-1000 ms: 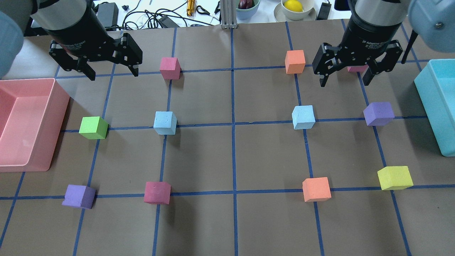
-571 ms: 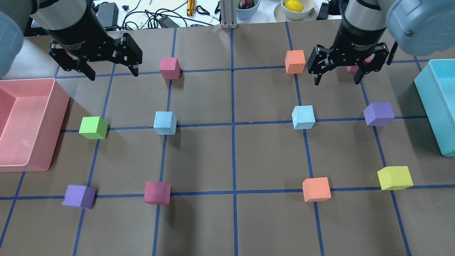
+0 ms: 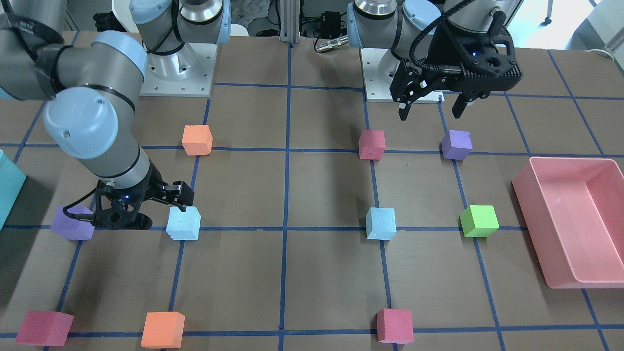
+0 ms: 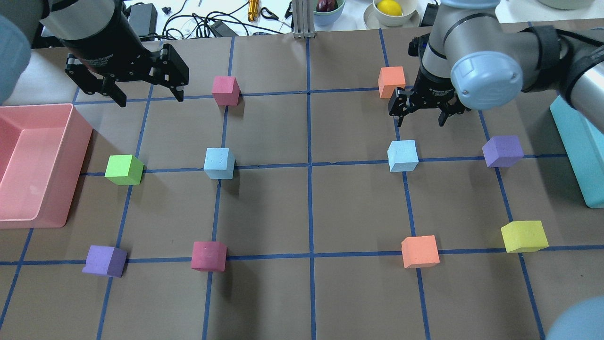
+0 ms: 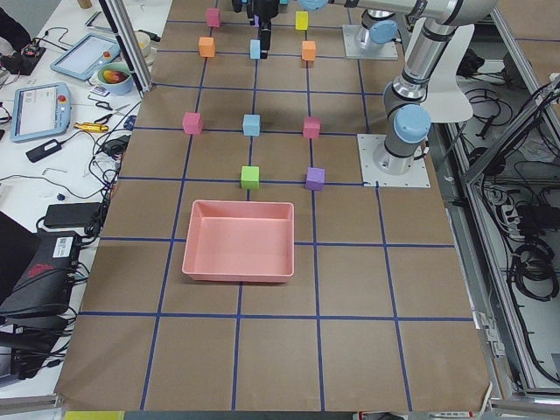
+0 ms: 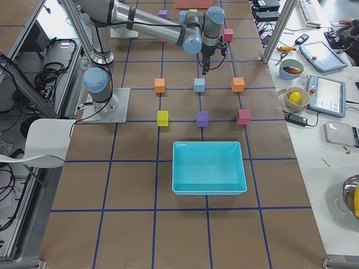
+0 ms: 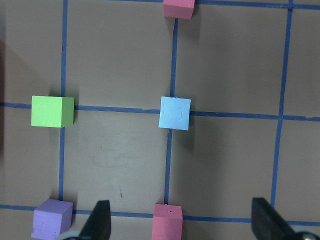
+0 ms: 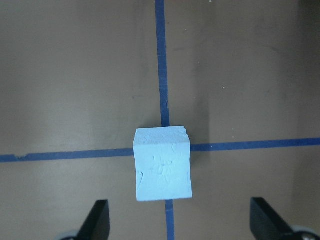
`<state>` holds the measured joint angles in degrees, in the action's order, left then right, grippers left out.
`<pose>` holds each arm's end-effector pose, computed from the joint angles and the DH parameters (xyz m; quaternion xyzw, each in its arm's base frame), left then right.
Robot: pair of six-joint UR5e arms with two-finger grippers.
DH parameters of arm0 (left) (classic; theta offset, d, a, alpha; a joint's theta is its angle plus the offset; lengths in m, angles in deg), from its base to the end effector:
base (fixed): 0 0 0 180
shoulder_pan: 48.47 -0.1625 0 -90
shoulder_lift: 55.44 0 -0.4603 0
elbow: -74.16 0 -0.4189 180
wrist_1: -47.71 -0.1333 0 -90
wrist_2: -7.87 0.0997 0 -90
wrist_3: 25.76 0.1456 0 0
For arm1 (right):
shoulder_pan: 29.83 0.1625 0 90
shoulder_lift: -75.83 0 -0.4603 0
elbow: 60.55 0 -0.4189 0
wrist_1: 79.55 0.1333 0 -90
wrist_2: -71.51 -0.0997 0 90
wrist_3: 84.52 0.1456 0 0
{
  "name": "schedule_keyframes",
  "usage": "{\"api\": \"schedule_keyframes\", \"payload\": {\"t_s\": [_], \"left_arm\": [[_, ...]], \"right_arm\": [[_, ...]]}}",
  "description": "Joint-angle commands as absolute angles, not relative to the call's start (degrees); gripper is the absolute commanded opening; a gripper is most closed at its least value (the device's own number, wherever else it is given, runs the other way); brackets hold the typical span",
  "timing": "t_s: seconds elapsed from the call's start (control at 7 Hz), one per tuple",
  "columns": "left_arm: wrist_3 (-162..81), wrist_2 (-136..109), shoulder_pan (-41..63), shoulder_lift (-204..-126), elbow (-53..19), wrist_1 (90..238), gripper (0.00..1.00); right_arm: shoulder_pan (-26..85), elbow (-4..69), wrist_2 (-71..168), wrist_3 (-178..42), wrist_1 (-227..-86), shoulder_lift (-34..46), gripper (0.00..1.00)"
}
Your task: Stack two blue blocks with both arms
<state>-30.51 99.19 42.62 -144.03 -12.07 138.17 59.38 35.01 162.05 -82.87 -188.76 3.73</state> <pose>-0.1398 -0.5146 0.5236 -0.0324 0.9986 -0.0417 0.0094 0.1234 -0.6161 0.2812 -0.0211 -0.9991 -0.0370 0.0050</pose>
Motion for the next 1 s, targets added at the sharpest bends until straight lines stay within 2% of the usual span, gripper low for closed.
{"api": "schedule_keyframes", "payload": {"t_s": [0.0,0.57,0.71,0.86], "left_arm": [[-30.51,99.19,42.58,-144.03,-12.06,138.15,1.00],[-30.51,99.27,42.58,-144.03,-12.06,138.24,1.00],[-30.51,99.27,42.58,-144.03,-12.06,138.24,1.00],[-30.51,99.27,42.58,-144.03,-12.06,138.24,1.00]], "right_arm": [[59.47,35.34,162.04,-82.85,-191.86,9.63,1.00],[59.47,35.69,161.86,-82.50,-191.61,12.99,1.00],[59.47,36.22,161.77,-82.41,-191.61,13.25,0.79],[59.38,37.61,161.08,-82.32,-192.30,13.17,0.44]]}}
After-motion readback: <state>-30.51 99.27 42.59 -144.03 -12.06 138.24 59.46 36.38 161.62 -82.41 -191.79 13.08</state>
